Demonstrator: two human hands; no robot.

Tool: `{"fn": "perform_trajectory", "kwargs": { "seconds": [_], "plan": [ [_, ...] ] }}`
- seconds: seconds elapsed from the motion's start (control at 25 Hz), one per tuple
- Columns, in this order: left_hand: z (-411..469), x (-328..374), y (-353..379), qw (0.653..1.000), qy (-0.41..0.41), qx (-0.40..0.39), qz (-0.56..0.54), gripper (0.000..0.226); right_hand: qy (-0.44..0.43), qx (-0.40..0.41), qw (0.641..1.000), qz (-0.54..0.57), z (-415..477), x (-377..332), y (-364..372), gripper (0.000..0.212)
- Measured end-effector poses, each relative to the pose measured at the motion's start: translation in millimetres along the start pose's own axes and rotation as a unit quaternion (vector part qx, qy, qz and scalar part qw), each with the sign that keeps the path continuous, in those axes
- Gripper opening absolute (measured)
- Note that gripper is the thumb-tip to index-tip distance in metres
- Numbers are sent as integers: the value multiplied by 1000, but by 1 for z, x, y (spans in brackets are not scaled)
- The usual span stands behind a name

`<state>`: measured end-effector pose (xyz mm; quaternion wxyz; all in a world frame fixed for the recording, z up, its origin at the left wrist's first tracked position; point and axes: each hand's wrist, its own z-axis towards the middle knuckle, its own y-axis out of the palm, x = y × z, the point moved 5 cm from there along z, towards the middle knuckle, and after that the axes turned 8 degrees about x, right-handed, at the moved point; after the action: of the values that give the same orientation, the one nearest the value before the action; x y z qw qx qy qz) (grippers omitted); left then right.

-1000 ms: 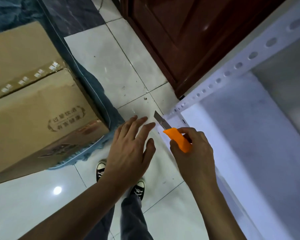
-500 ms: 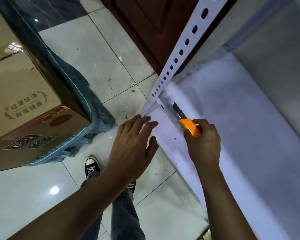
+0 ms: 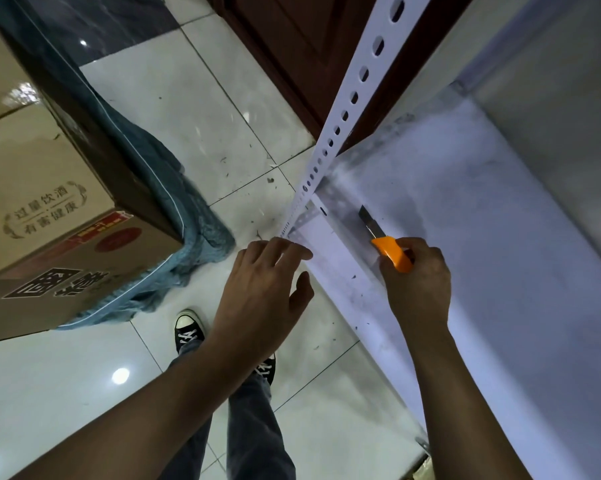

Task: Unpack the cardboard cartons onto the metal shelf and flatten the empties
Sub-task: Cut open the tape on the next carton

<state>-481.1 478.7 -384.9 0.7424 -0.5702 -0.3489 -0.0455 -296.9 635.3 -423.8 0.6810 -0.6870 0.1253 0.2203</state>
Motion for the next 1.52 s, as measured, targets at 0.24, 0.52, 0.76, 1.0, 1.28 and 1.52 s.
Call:
{"fn": "perform_trajectory", "kwargs": {
  "seconds": [0.24, 0.52, 0.76, 1.0, 1.28, 1.52],
  "plan": [
    [1, -2, -11, 1000, -12, -7, -12, 22, -6, -1, 1000, -9, -4, -3, -4, 36],
    [-13, -20, -47, 999, -53, -3, 4, 21, -67, 12, 997, 20, -27, -51, -11, 32],
    [-28, -55, -91, 995, -101, 1, 9, 19, -150, -33, 983, 97, -64, -128, 16, 26],
    [-49, -108, -143, 986, -159, 58, 9, 15, -212, -101, 963, 133, -111, -229, 46, 28],
    [-78, -181, -192, 973, -206, 106, 21, 10, -280, -175, 934, 135, -172, -321, 86, 27],
    [-100, -250, -225, 970, -215, 114, 26, 21, -337, -207, 909, 127, -228, -390, 127, 24]
  ]
}}
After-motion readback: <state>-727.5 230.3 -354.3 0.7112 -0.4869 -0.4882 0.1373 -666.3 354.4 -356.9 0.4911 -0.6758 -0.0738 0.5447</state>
